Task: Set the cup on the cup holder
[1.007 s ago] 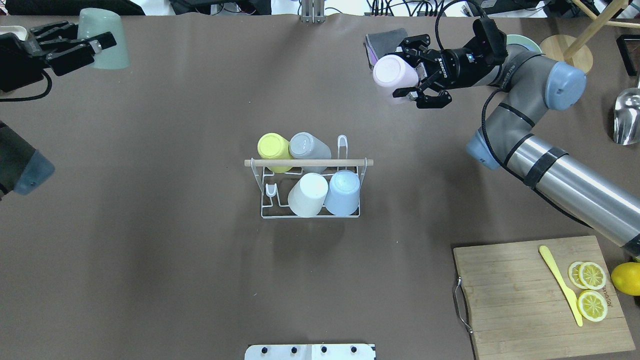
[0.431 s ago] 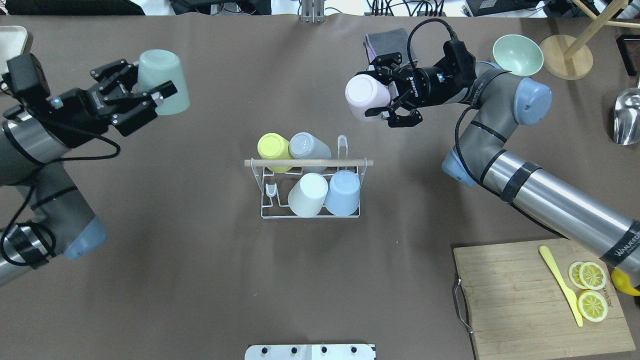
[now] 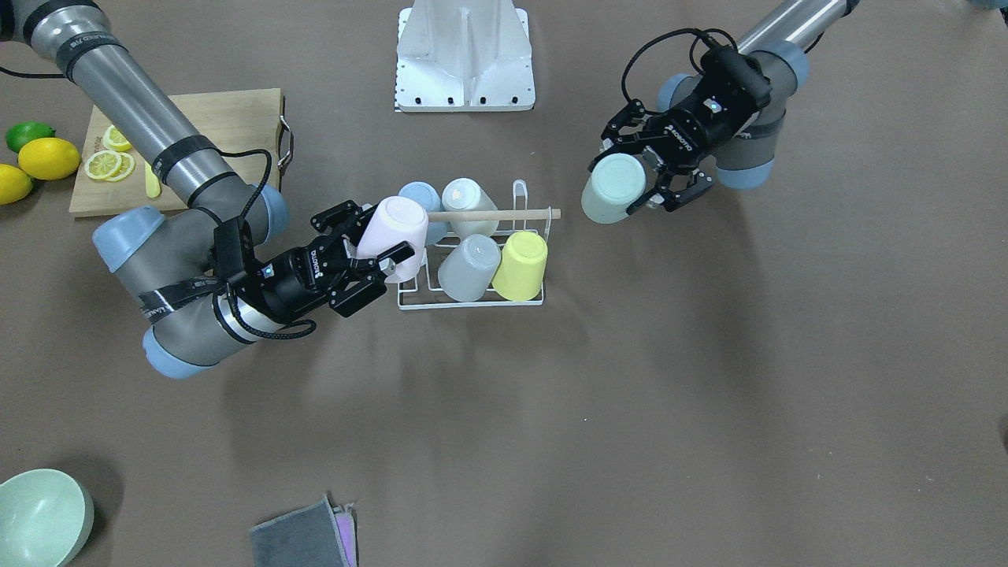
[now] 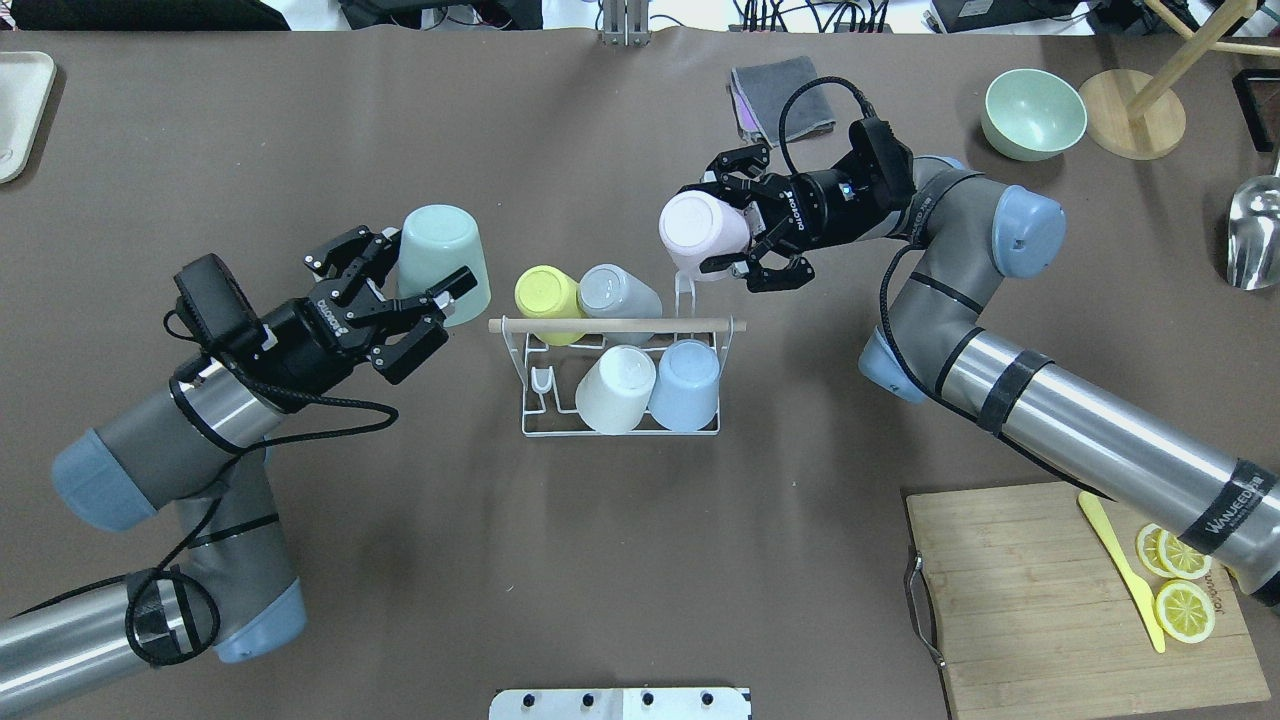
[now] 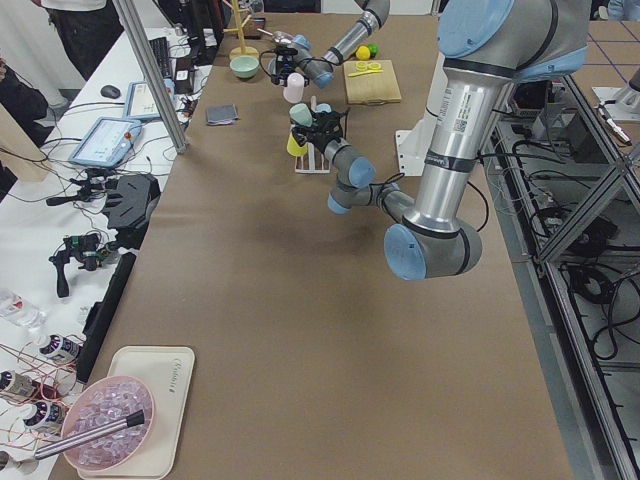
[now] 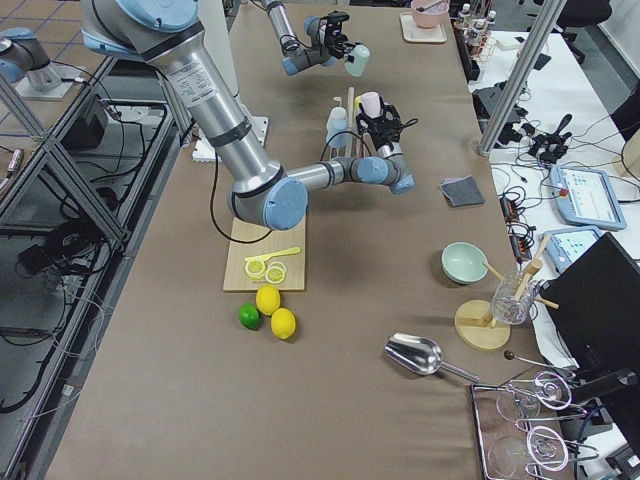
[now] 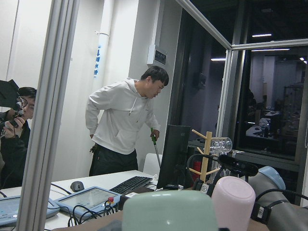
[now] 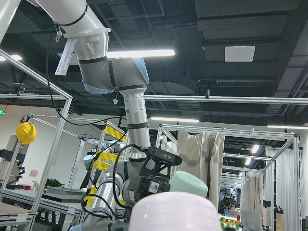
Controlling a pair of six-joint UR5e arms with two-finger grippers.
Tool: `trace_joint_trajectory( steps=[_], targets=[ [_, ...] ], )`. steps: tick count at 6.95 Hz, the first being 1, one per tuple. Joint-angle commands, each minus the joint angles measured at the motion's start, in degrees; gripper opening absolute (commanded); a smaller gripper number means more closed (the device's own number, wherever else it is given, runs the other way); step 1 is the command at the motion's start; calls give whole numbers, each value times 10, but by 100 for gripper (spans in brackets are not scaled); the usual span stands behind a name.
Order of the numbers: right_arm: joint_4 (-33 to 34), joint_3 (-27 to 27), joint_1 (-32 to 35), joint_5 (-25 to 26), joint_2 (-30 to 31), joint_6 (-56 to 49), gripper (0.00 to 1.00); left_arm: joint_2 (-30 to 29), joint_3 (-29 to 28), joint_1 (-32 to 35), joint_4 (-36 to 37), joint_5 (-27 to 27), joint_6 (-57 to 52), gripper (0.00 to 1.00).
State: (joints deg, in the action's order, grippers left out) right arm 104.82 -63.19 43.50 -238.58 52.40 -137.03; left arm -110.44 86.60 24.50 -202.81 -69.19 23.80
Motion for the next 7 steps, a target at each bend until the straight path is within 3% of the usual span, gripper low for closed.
trace_joint_trajectory(
  steps=[1,2,7],
  targets=[
    [1,1,-22,1,-1,-2,33,-40,-3,-55,41,56,-28,0],
    [2,1,-24,4,0,-2,33,-43,-6,-72,49,101,-32,0],
    [2,18,-32,6,-12,-7,34,-43,-17,-96,44,103,-35,0]
  ],
)
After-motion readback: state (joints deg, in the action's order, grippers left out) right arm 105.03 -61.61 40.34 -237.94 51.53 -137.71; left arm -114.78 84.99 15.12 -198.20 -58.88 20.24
